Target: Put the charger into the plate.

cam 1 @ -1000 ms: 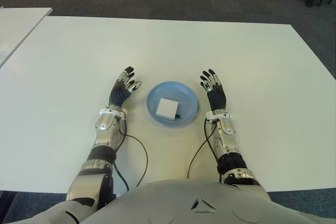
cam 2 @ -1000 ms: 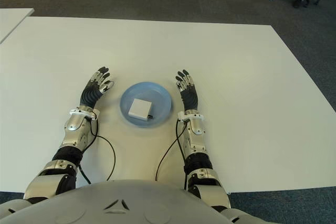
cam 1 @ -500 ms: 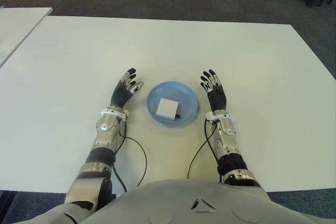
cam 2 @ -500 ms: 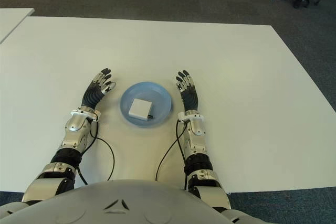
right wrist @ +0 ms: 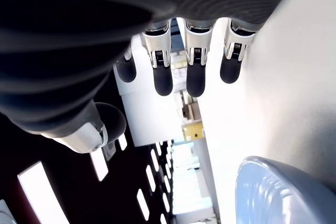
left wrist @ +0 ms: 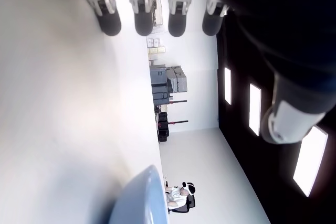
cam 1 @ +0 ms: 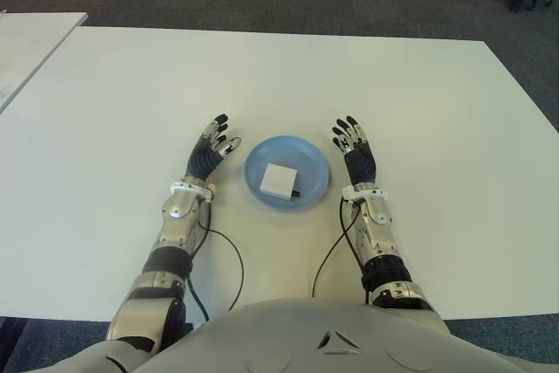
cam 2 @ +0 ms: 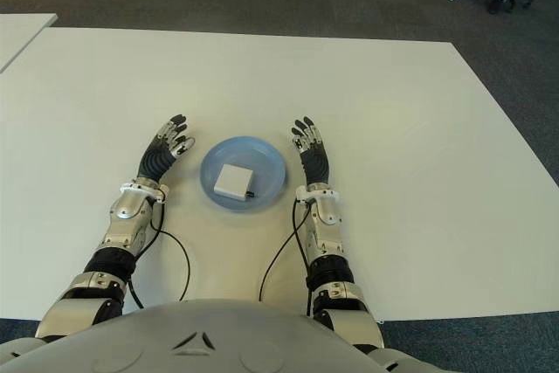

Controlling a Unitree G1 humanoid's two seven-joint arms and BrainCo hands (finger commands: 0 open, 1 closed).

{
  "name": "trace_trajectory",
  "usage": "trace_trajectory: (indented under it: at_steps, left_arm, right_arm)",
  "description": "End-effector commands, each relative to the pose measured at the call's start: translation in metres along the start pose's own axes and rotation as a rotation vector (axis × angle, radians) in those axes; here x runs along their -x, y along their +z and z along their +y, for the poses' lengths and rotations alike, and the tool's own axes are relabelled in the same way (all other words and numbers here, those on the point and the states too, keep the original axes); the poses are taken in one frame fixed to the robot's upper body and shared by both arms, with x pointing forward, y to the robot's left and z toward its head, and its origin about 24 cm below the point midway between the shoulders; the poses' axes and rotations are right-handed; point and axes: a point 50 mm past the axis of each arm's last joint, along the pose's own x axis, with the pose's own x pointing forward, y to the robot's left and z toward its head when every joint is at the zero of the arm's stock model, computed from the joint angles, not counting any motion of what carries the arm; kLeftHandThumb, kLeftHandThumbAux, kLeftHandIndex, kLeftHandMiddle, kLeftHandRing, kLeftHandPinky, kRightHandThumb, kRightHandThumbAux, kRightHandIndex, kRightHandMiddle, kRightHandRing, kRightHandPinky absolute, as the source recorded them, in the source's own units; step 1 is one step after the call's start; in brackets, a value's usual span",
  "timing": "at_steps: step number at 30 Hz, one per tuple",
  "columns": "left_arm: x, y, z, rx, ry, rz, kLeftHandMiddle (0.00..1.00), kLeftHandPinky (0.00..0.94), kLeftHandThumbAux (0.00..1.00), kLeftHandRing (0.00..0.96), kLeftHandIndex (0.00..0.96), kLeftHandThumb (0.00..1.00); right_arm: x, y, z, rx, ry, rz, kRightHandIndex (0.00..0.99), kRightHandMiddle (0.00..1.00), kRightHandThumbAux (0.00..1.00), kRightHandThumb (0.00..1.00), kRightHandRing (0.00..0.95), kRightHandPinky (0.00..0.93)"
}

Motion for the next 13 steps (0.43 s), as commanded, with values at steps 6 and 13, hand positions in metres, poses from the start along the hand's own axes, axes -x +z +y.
trace_trajectory:
  at_steps: [6,13]
  left_arm:
    - [0.0086,-0.0108,-0.0039,-0.014,-0.012,0.05,0.0,0.0,0.534,0.0,0.0,0.0]
    - [0.0066,-0.0099,-0.0026,-0.001,0.005,0.052,0.0,0.0,0.54,0.0,0.0,0.0]
  right_arm:
    - [0.0039,-0.015,0.0039,-0.022,-0.004,0.085,0.087,0.169,0.561,0.0,0.138,0.119]
    - [0.001,-0.0165,0.0072,-0.02,0.009,0.095,0.079,0.165,0.566,0.0,0.134,0.11]
